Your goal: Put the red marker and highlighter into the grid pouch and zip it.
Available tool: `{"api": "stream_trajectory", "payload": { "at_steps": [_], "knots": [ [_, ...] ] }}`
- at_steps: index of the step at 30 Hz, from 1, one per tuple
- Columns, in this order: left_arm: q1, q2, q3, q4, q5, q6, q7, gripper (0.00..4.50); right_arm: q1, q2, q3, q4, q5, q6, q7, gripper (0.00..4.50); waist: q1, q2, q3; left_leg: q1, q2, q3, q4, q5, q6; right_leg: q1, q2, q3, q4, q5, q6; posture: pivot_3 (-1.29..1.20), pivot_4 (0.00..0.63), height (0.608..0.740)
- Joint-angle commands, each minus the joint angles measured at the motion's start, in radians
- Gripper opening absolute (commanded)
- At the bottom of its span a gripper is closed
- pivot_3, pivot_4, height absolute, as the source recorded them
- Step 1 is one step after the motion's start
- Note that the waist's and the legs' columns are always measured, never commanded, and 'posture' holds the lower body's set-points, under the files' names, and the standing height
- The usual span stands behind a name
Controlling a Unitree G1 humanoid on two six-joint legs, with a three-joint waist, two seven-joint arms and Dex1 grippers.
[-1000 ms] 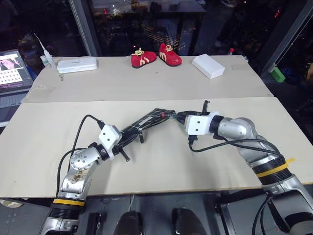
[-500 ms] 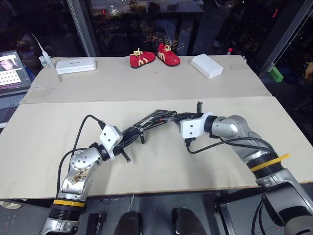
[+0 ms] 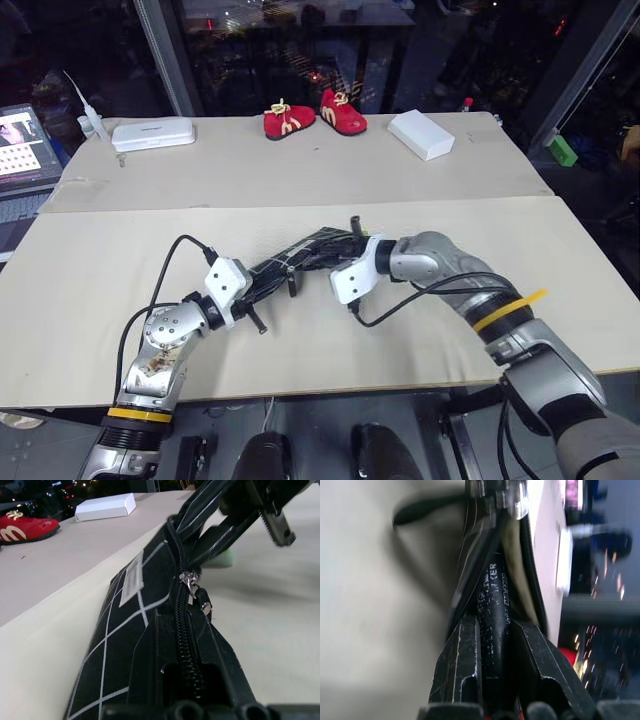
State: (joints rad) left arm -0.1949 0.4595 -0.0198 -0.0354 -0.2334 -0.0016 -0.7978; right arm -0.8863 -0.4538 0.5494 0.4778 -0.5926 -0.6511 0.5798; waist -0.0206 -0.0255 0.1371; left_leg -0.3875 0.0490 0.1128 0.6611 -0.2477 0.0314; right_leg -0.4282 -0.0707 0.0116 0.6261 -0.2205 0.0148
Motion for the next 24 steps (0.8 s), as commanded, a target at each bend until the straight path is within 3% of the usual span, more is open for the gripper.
{"api": "stream_trajectory", "payload": {
  "at_steps": [1, 2, 4, 13, 15, 18, 21, 24],
  "knots": [
    [-0.007, 0.005, 0.011, -0.04, -0.006, -0.019, 0.005, 0.0, -0.026, 0.023, 0.003, 0.026, 0.011, -0.073, -0.031, 0.49, 0.004, 0.0, 0.0, 0.0, 0.0, 0.0, 0.0, 0.0, 0.0, 0.0, 0.0, 0.0, 0.0, 0.0, 0.0, 0.0, 0.15, 0.74],
    [-0.005, 0.005, 0.012, -0.041, -0.006, -0.019, 0.006, 0.0, -0.027, 0.027, -0.003, 0.038, 0.02, -0.075, -0.032, 0.49, 0.004, 0.0, 0.0, 0.0, 0.0, 0.0, 0.0, 0.0, 0.0, 0.0, -0.001, 0.0, 0.0, 0.0, 0.0, 0.0, 0.15, 0.74],
    [-0.001, 0.004, 0.012, -0.045, -0.006, -0.019, 0.009, 0.0, -0.028, 0.032, -0.014, 0.054, 0.047, -0.067, -0.011, 1.49, 0.003, 0.0, 0.0, 0.0, 0.0, 0.0, 0.0, 0.0, 0.0, 0.0, -0.002, 0.0, 0.0, 0.0, 0.0, 0.0, 0.15, 0.74],
    [0.007, 0.0, 0.013, -0.048, -0.011, -0.02, 0.016, 0.0, -0.03, -0.001, -0.091, 0.111, 0.122, -0.062, -0.032, 4.44, 0.002, 0.0, 0.0, 0.0, 0.0, 0.0, 0.0, 0.0, 0.0, 0.0, -0.001, 0.0, 0.0, 0.0, 0.0, 0.0, 0.15, 0.74],
    [0.006, -0.001, 0.013, -0.047, -0.011, -0.019, 0.017, 0.0, -0.025, -0.02, -0.128, 0.112, 0.198, -0.052, 0.011, 4.44, 0.002, 0.0, 0.0, 0.0, 0.0, 0.0, 0.0, 0.0, 0.0, 0.0, -0.002, 0.0, 0.0, 0.0, 0.0, 0.0, 0.15, 0.74],
    [0.007, -0.002, 0.014, -0.049, -0.013, -0.017, 0.022, 0.0, 0.032, -0.069, -0.198, 0.036, 0.449, 0.035, 0.206, 4.44, 0.005, 0.0, 0.0, 0.0, 0.0, 0.0, 0.0, 0.0, 0.0, 0.0, -0.002, 0.0, 0.0, 0.0, 0.0, 0.0, 0.15, 0.74],
    [0.009, -0.002, 0.015, -0.051, -0.013, -0.016, 0.026, 0.0, 0.109, -0.108, -0.312, -0.13, 0.756, 0.374, 0.393, 4.44, 0.009, 0.0, 0.0, 0.0, 0.001, -0.002, 0.0, 0.0, 0.0, 0.002, -0.002, -0.002, -0.001, 0.0, 0.0, 0.0, 0.15, 0.74],
    [0.017, -0.001, 0.021, -0.054, -0.013, -0.015, 0.033, 0.0, 0.122, -0.101, -0.441, -0.217, 0.934, 0.68, 0.358, 4.44, 0.005, 0.0, 0.0, 0.0, 0.001, -0.006, 0.0, -0.001, 0.001, 0.003, -0.004, -0.001, -0.001, 0.0, 0.0, 0.0, 0.15, 0.74]
  ]
}}
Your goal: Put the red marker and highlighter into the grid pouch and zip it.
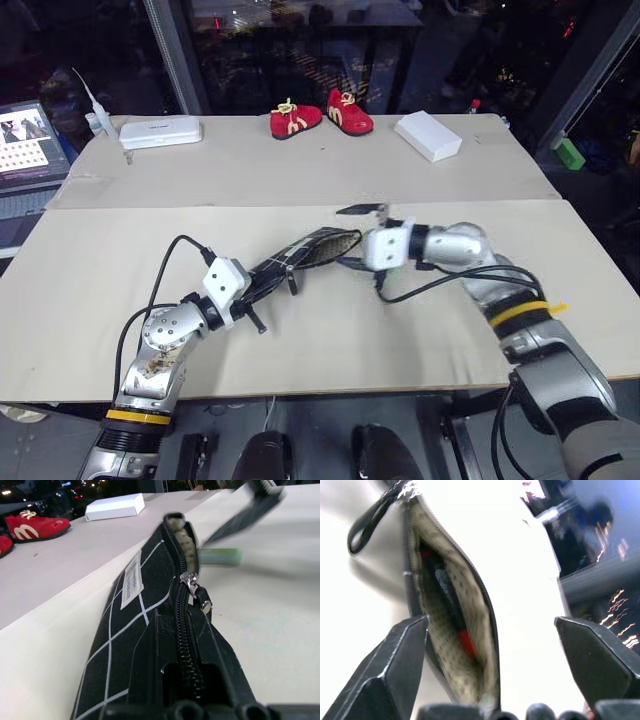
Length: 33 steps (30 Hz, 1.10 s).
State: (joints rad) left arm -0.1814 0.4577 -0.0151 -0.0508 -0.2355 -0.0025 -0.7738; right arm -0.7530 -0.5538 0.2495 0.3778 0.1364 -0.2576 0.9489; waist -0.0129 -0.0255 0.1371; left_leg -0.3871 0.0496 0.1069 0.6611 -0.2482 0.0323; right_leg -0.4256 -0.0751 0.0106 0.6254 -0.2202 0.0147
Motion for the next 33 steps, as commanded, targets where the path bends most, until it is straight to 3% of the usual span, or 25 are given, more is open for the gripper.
{"api": "stream_trajectory", "payload": {
  "at_steps": [1, 5, 9, 15, 26, 29, 33],
  "knots": [
    [0.006, 0.001, 0.018, -0.04, -0.011, -0.014, 0.011, 0.0, -0.004, 0.0, -0.166, -0.13, 0.222, 0.342, -0.033, 4.44, -0.005, 0.0, 0.0, 0.001, 0.0, 0.0, 0.0, 0.0, 0.0, 0.0, 0.0, 0.001, 0.0, 0.0, 0.0, 0.0, 0.15, 0.74],
    [0.013, 0.003, 0.023, -0.046, -0.013, -0.01, 0.019, 0.0, 0.032, 0.026, -0.186, -0.14, 0.168, 0.508, -0.169, 4.44, -0.006, 0.0, 0.0, 0.004, 0.001, 0.0, 0.0, 0.0, 0.0, 0.001, 0.0, 0.0, 0.002, 0.001, -0.001, 0.0, 0.15, 0.74],
    [0.017, 0.001, 0.023, -0.053, -0.014, -0.008, 0.027, 0.0, 0.091, 0.066, -0.102, -0.142, 0.042, 0.631, -0.278, 4.44, -0.005, 0.0, 0.0, 0.003, 0.0, 0.001, 0.0, 0.0, 0.0, 0.0, 0.0, 0.0, 0.002, 0.0, -0.001, 0.0, 0.15, 0.74],
    [0.021, -0.001, 0.021, -0.059, -0.014, -0.005, 0.033, 0.0, 0.074, 0.132, -0.12, -0.09, -0.008, 0.77, -0.407, 4.44, -0.004, 0.0, 0.0, -0.002, -0.001, 0.002, 0.0, 0.0, 0.0, -0.005, 0.0, 0.002, 0.001, 0.001, 0.0, 0.0, 0.15, 0.74],
    [0.015, -0.006, 0.02, -0.056, -0.012, -0.005, 0.046, 0.0, 0.051, 0.202, -0.159, 0.077, -0.022, 0.869, -0.453, 4.44, -0.006, 0.0, 0.0, -0.001, -0.001, 0.004, 0.0, 0.0, 0.0, -0.003, 0.002, 0.002, 0.001, 0.001, 0.0, 0.0, 0.15, 0.74],
    [0.019, -0.006, 0.021, -0.059, -0.012, -0.006, 0.048, 0.0, 0.052, 0.202, -0.159, 0.097, -0.039, 0.876, -0.454, 3.71, -0.005, 0.0, 0.0, 0.003, -0.001, 0.004, 0.0, 0.0, 0.0, 0.001, 0.002, 0.001, 0.001, 0.001, 0.0, 0.0, 0.15, 0.74],
    [0.019, -0.007, 0.02, -0.061, -0.011, -0.006, 0.051, 0.0, 0.057, 0.195, -0.156, 0.099, -0.051, 0.873, -0.446, 2.33, -0.005, 0.0, 0.0, 0.003, -0.001, 0.003, 0.0, 0.0, 0.0, 0.001, 0.002, 0.001, 0.001, 0.001, 0.0, 0.0, 0.15, 0.74]
  ]
}}
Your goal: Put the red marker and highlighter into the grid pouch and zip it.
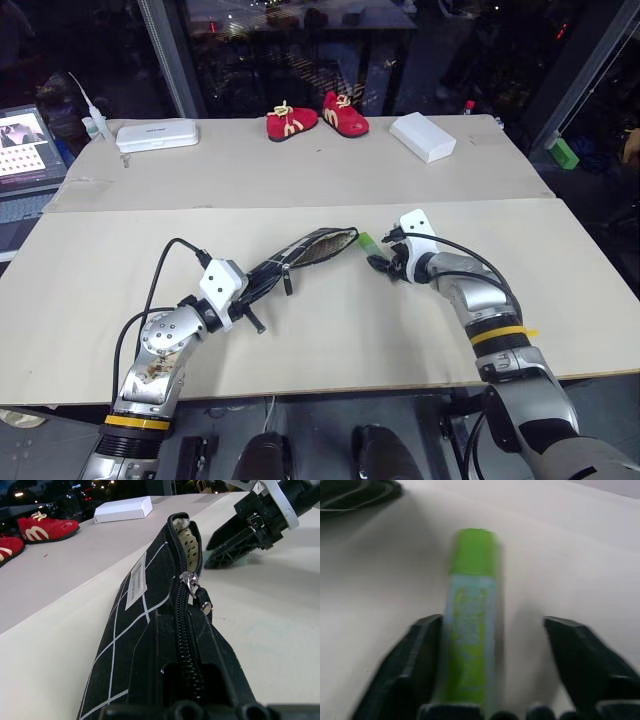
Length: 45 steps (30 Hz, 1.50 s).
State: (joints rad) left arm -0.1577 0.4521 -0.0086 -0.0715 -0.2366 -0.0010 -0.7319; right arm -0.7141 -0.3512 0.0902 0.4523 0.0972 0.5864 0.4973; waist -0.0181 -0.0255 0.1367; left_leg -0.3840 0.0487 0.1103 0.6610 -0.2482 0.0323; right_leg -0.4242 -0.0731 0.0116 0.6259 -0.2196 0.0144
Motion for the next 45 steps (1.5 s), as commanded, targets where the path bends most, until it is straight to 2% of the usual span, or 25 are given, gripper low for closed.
{"api": "stream_trajectory", "payload": {
  "at_steps": [1, 4, 5, 9, 13, 20, 24, 38, 45],
  "knots": [
    [-0.004, -0.002, 0.014, -0.041, -0.011, -0.007, 0.01, 0.0, 0.02, -0.009, -0.003, 0.02, -0.008, 0.031, 0.008, 2.02, 0.0, 0.0, 0.0, 0.0, 0.0, 0.0, 0.0, 0.0, 0.0, 0.0, 0.0, 0.0, 0.0, 0.0, 0.0, 0.0, 0.15, 0.74],
    [-0.003, -0.003, 0.014, -0.042, -0.011, -0.009, 0.01, 0.0, 0.024, -0.016, -0.017, 0.002, -0.001, 0.036, 0.017, 1.08, 0.0, 0.0, 0.0, -0.001, 0.0, 0.0, 0.0, 0.0, 0.0, -0.001, 0.0, 0.0, 0.0, 0.0, 0.0, 0.0, 0.15, 0.74],
    [-0.004, -0.003, 0.014, -0.041, -0.012, -0.009, 0.009, 0.0, 0.022, -0.019, -0.022, -0.003, -0.001, 0.031, 0.016, 1.05, 0.001, 0.0, 0.0, -0.001, 0.0, 0.0, 0.0, 0.0, 0.0, -0.001, 0.0, 0.0, 0.0, 0.0, 0.0, 0.0, 0.15, 0.74],
    [-0.007, -0.005, 0.013, -0.038, -0.012, -0.01, 0.007, 0.0, 0.001, -0.047, -0.04, -0.039, -0.026, -0.121, 0.01, 1.05, 0.003, 0.0, 0.0, -0.001, 0.0, 0.0, 0.0, 0.0, 0.0, -0.001, 0.0, 0.0, 0.0, 0.0, 0.0, 0.0, 0.15, 0.74],
    [-0.011, -0.004, 0.01, -0.035, -0.013, -0.009, 0.003, 0.0, -0.042, -0.099, -0.091, -0.145, 0.032, -0.261, 0.116, 1.05, 0.002, 0.001, 0.001, -0.005, -0.001, 0.0, 0.0, 0.0, 0.0, -0.004, -0.001, 0.0, -0.001, 0.0, 0.0, 0.0, 0.15, 0.74],
    [-0.022, -0.005, 0.004, -0.022, -0.012, -0.009, -0.007, 0.0, 0.033, -0.268, 0.015, -0.305, -0.023, -0.563, 0.387, 1.05, 0.001, 0.001, 0.001, -0.006, 0.0, -0.001, -0.001, -0.001, 0.001, -0.005, 0.001, 0.0, -0.002, -0.001, 0.002, 0.0, 0.15, 0.74],
    [-0.03, -0.006, 0.002, -0.014, -0.012, -0.01, -0.012, 0.0, 0.06, -0.325, 0.086, -0.309, -0.114, -0.669, 0.431, 1.05, 0.003, 0.001, 0.001, -0.004, 0.0, 0.0, 0.0, -0.001, 0.001, -0.003, 0.0, 0.0, -0.002, -0.001, 0.002, 0.0, 0.15, 0.74],
    [-0.032, -0.008, -0.005, -0.017, -0.011, -0.012, -0.025, 0.0, 0.001, -0.291, 0.217, -0.186, -0.334, -0.884, 0.372, 1.05, 0.002, 0.001, 0.001, -0.004, -0.001, 0.001, 0.0, -0.001, 0.001, -0.004, 0.0, 0.001, -0.002, -0.001, 0.001, 0.0, 0.15, 0.74],
    [-0.044, -0.012, -0.011, -0.006, -0.009, -0.012, -0.033, 0.0, -0.084, -0.213, 0.301, -0.114, -0.419, -0.971, 0.353, 1.05, 0.0, 0.001, 0.001, -0.003, -0.001, 0.001, 0.0, -0.001, 0.001, -0.004, 0.001, 0.001, -0.001, -0.001, 0.001, 0.0, 0.15, 0.74]
  ]
}}
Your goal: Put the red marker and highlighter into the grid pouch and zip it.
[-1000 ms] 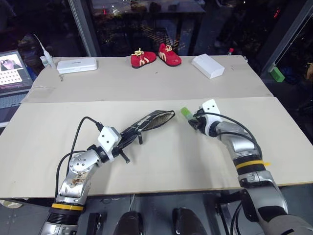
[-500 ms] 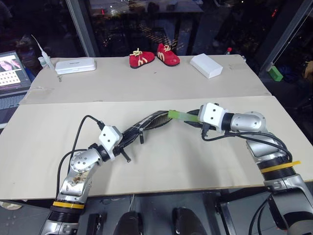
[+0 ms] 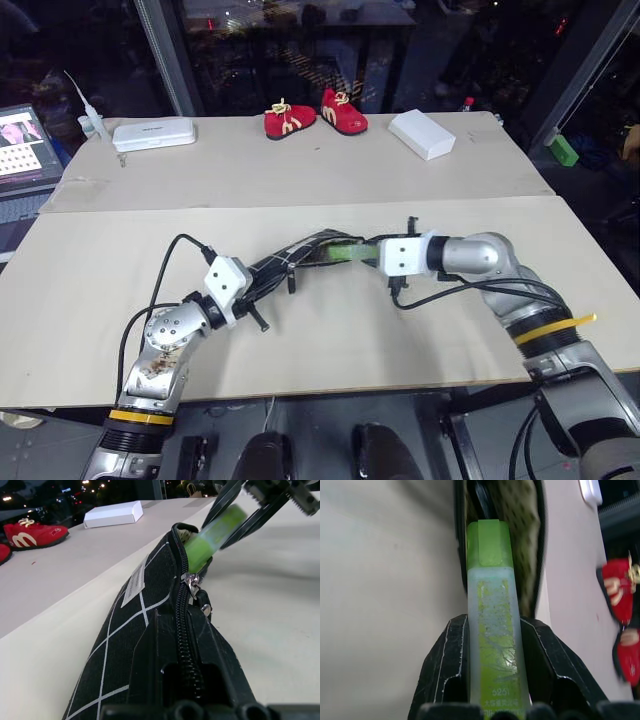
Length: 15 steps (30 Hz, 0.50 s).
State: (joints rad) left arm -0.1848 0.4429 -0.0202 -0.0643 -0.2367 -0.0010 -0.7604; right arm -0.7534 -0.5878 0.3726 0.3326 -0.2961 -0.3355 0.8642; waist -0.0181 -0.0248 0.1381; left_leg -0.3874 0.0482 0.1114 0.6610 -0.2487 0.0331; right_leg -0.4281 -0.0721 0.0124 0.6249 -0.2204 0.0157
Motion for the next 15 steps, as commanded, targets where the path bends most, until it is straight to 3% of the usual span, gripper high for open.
{"api": "stream_trajectory", "payload": {
  "at_steps": [1, 7, 14, 15],
  "knots": [
    [-0.019, -0.004, 0.0, -0.011, -0.008, -0.012, -0.005, 0.0, -0.056, 0.036, 0.027, 0.016, -0.037, -0.056, -0.018, 1.05, 0.001, 0.0, 0.0, 0.0, 0.0, 0.0, 0.0, 0.0, 0.0, 0.0, 0.0, 0.0, 0.0, 0.0, 0.0, 0.0, 0.15, 0.74],
    [-0.031, -0.009, -0.005, -0.002, -0.005, -0.014, -0.006, 0.0, -0.134, 0.138, 0.094, 0.082, -0.103, -0.119, -0.045, 1.05, -0.002, 0.0, 0.0, 0.0, 0.0, 0.001, 0.0, 0.0, 0.0, 0.0, 0.0, 0.0, 0.0, 0.0, 0.0, 0.0, 0.15, 0.74],
    [-0.031, -0.009, -0.001, 0.002, -0.002, -0.018, -0.009, 0.0, -0.108, 0.198, 0.139, 0.08, -0.093, -0.155, -0.025, 1.05, 0.004, 0.0, 0.0, -0.001, 0.0, 0.002, 0.0, 0.0, 0.0, 0.0, -0.001, -0.002, 0.0, 0.0, 0.0, 0.0, 0.15, 0.74],
    [-0.033, -0.009, 0.0, 0.003, -0.002, -0.018, -0.009, 0.0, -0.102, 0.209, 0.129, 0.076, -0.069, -0.125, -0.012, 1.55, 0.004, 0.0, 0.0, -0.001, 0.0, 0.002, 0.0, 0.0, 0.0, 0.0, -0.002, -0.002, 0.0, 0.0, 0.0, 0.0, 0.15, 0.74]
  ]
}}
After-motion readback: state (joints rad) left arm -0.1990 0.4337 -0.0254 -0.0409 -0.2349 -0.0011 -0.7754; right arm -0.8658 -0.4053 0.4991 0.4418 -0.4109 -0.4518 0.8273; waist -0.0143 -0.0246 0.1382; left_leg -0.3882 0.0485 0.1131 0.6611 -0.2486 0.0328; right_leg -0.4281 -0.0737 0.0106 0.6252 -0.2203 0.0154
